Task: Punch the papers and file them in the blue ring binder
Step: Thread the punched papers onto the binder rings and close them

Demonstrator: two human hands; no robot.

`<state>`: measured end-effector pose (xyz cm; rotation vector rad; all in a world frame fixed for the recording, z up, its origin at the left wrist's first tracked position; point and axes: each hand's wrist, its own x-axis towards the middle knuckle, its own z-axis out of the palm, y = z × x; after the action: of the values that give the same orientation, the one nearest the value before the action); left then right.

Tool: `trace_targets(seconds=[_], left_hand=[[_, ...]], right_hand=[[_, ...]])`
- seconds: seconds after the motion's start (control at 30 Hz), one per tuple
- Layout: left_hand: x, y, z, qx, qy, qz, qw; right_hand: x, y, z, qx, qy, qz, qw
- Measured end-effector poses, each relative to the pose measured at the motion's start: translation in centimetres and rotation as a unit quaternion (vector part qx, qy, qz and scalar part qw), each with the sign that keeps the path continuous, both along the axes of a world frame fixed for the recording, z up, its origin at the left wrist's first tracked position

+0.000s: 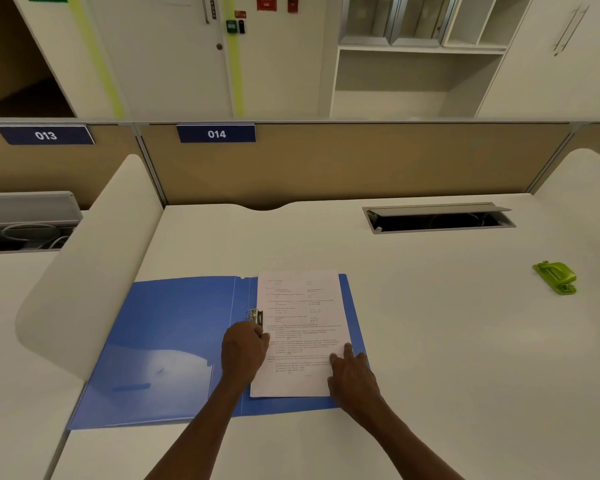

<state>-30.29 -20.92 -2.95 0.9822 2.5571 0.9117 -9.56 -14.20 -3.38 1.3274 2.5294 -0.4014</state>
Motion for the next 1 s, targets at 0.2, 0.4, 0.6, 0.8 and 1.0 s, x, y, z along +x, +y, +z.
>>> trace_targets(seconds=[0.2, 0.4, 0.6, 0.8, 1.0], left_hand=[[1.1, -1.4, -1.1, 0.078, -0.004, -0.008, 0.997], [0.2, -4.3, -2.8, 0.118, -0.110, -0.067, 0.985], [-0.9, -5.7, -3.7, 0.096, -0.210, -0.082, 0.969], [-1.5, -5.8, -3.3, 0.107, -0.253, -0.067, 0.959], [-0.6, -6.6, -2.2, 0.098, -0.141, -0.085, 0.981]], right_hand=[[-0.2, 0.0, 0.2, -0.002, 0.012, -0.012, 1.000], [-3.1, 0.2, 2.5, 0.021, 0.237, 0.049, 0.970], [-9.6, 0.2, 4.2, -0.092, 0.259, 0.148, 0.950], [-11.9, -0.4, 2.7, -0.127, 0.178, 0.175, 0.960], [-11.3, -1.1, 2.3, -0.095, 0.185, 0.138, 0.968]])
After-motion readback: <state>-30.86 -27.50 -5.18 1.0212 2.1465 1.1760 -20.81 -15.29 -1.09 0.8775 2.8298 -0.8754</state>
